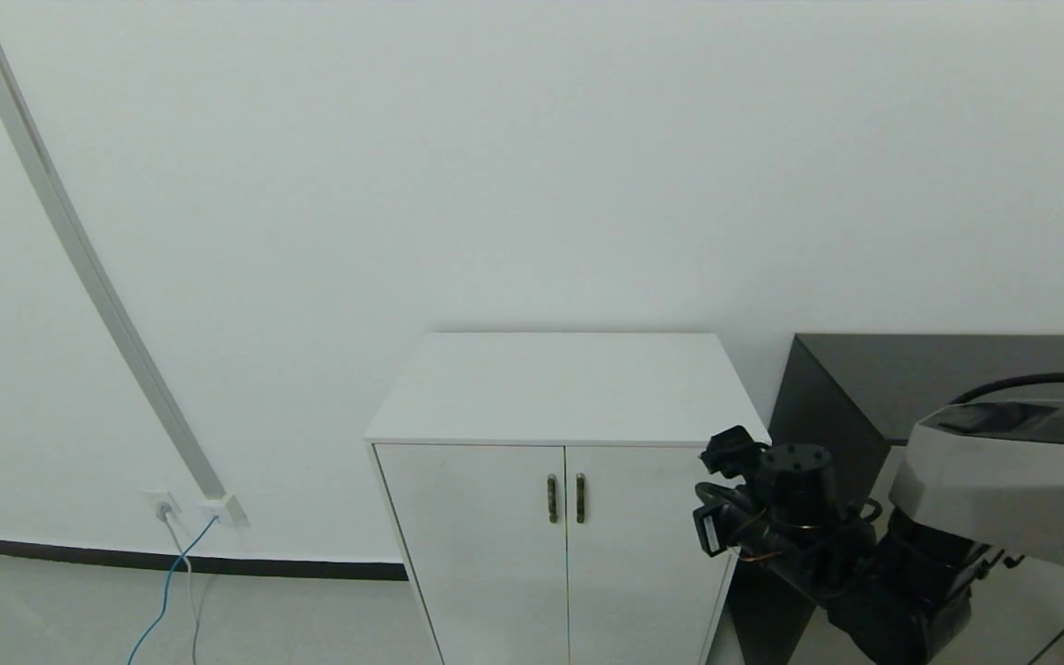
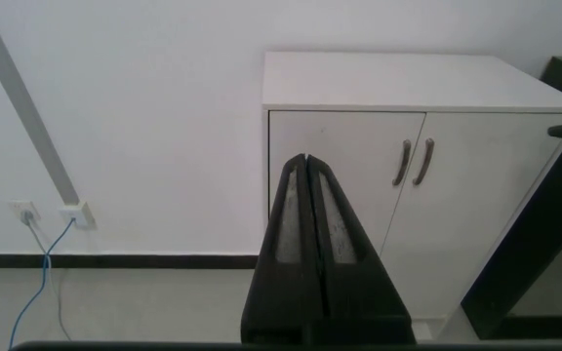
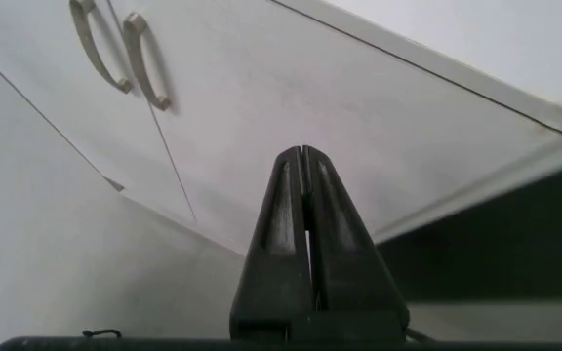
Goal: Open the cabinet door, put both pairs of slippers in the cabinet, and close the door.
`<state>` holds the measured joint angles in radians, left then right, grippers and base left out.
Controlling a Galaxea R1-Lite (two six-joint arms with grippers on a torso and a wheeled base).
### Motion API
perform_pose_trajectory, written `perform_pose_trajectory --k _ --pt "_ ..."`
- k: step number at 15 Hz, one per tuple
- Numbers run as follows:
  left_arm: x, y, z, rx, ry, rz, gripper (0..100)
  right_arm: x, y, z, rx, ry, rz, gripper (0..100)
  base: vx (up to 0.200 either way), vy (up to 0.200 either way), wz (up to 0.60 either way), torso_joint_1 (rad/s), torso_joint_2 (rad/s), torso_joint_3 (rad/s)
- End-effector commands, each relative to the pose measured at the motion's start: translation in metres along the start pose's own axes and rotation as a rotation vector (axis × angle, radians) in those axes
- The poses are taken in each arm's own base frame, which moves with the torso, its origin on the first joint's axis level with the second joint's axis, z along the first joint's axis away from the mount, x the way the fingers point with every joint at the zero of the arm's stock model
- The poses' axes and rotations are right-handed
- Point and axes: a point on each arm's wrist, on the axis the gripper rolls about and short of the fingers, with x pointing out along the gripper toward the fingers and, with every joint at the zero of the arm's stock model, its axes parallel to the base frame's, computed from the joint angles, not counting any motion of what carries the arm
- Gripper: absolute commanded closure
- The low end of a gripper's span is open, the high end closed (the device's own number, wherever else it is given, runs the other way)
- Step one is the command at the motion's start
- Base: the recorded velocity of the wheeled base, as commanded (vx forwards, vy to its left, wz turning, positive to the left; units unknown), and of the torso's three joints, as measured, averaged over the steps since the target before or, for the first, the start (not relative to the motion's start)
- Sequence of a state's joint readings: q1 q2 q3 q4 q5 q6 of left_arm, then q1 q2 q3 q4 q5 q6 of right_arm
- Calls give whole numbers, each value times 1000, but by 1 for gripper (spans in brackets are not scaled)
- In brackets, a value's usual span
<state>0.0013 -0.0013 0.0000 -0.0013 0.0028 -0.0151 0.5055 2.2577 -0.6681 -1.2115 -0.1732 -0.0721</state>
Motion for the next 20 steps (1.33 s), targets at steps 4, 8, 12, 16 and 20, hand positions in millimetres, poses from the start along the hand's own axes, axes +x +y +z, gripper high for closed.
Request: perform_pose_trajectory --k 4,8,12,16,20 --pt "0 0 0 1 1 1 100 -47 -36 6 37 -15 -84 100 0 0 0 0 0 0" --pt "0 0 0 1 1 1 100 -83 -70 -2 75 -23 -192 100 0 0 0 0 0 0" --pt "0 0 0 1 1 1 100 -114 -90 -6 102 -11 -264 100 0 0 0 0 0 0" --pt "0 0 0 1 1 1 100 -144 -90 -6 107 -20 -277 100 0 0 0 0 0 0" --pt "0 0 0 1 1 1 100 -166 -89 -2 107 -56 -286 100 0 0 0 0 0 0"
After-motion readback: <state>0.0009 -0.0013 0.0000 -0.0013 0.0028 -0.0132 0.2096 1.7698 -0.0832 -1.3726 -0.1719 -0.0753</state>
